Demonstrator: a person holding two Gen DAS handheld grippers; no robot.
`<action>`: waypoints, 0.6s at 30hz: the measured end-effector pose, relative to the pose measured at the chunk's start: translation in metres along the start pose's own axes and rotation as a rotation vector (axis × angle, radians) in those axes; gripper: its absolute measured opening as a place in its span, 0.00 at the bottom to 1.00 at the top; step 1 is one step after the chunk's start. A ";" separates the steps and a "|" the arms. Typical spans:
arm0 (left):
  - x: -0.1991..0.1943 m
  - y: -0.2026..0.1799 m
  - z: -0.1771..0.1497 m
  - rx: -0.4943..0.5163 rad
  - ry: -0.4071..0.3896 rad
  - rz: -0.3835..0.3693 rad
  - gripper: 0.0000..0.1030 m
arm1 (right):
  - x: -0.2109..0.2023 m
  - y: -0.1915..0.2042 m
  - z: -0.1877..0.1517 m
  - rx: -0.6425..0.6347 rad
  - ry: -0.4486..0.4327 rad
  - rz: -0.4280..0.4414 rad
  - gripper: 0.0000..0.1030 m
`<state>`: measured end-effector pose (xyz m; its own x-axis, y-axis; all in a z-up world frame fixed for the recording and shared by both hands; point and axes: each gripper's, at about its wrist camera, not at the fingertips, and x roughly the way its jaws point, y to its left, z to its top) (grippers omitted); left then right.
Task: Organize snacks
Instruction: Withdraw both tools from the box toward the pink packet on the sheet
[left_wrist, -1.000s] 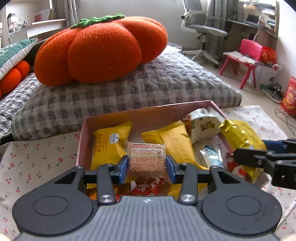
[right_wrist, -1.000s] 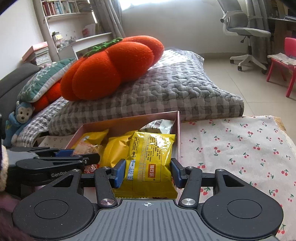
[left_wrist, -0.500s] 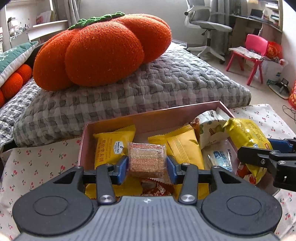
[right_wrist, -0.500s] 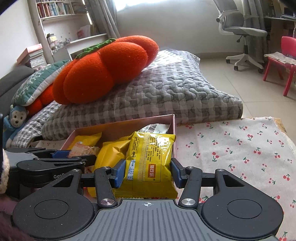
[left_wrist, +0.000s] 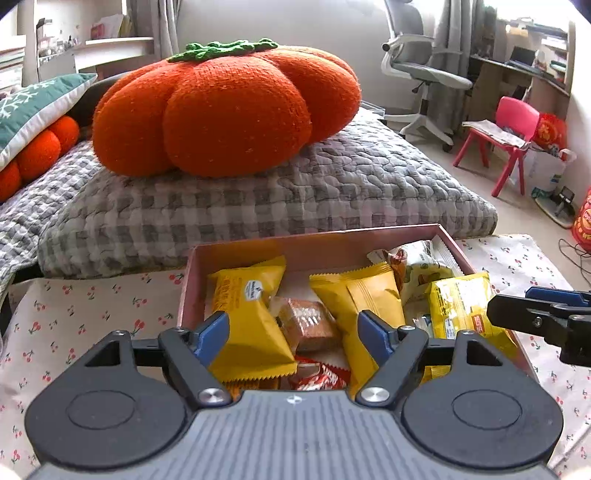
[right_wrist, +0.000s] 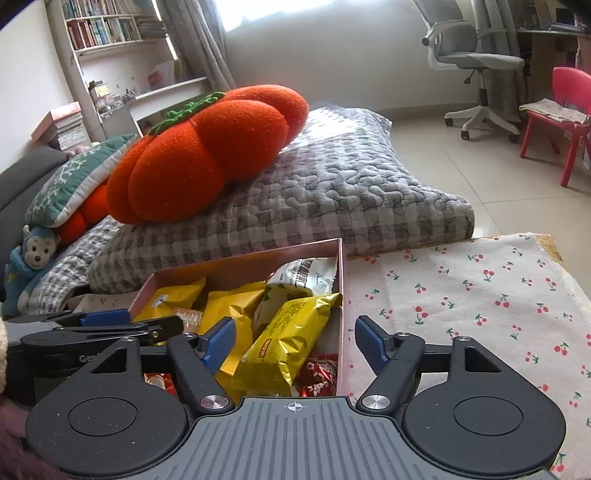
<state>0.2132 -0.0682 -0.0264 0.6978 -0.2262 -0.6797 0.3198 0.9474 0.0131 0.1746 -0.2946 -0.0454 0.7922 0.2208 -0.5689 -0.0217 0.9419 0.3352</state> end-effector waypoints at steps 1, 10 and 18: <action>-0.002 0.001 -0.001 -0.002 -0.001 -0.005 0.73 | -0.002 0.000 -0.001 -0.003 0.001 -0.002 0.70; -0.028 0.009 -0.019 -0.023 -0.002 -0.028 0.80 | -0.026 0.005 -0.007 -0.037 0.005 -0.006 0.76; -0.054 0.018 -0.040 -0.038 0.001 -0.040 0.87 | -0.053 0.016 -0.021 -0.082 0.015 0.009 0.81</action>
<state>0.1559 -0.0298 -0.0192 0.6843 -0.2635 -0.6800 0.3224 0.9457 -0.0419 0.1195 -0.2860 -0.0258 0.7825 0.2326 -0.5775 -0.0796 0.9573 0.2778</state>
